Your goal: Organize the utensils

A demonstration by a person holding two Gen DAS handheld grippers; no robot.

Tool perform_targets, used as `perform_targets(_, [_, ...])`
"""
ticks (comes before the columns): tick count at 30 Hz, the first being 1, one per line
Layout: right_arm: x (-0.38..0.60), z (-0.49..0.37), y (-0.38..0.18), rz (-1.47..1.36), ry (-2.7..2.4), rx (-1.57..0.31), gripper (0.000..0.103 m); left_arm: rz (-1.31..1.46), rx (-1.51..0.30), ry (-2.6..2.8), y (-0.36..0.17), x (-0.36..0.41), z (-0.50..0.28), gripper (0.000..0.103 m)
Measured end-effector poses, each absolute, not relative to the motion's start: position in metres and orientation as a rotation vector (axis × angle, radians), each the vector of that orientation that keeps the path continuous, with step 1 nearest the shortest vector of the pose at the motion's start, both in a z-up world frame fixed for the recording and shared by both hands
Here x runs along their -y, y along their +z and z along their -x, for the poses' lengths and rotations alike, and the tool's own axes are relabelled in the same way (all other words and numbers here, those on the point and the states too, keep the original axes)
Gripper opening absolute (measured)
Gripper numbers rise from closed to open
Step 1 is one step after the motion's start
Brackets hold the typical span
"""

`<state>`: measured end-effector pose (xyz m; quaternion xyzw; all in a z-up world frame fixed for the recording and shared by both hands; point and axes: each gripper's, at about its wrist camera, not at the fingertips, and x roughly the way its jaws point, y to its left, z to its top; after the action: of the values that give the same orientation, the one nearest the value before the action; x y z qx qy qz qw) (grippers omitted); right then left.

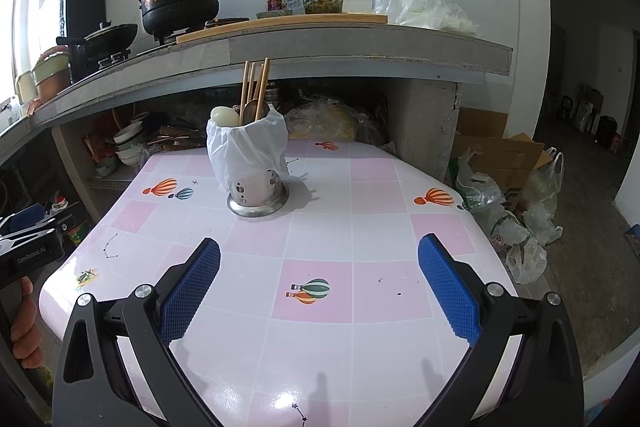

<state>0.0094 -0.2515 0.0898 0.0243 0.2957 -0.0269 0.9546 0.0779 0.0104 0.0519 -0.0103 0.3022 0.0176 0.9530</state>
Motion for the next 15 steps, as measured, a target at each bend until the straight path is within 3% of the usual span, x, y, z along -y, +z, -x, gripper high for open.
perform_targets(15, [0.2474,-0.0083,0.0886,-0.041,-0.049,-0.6,0.097,0.011,-0.612,0.041,0.0516,-0.0107,-0.0777,0.095])
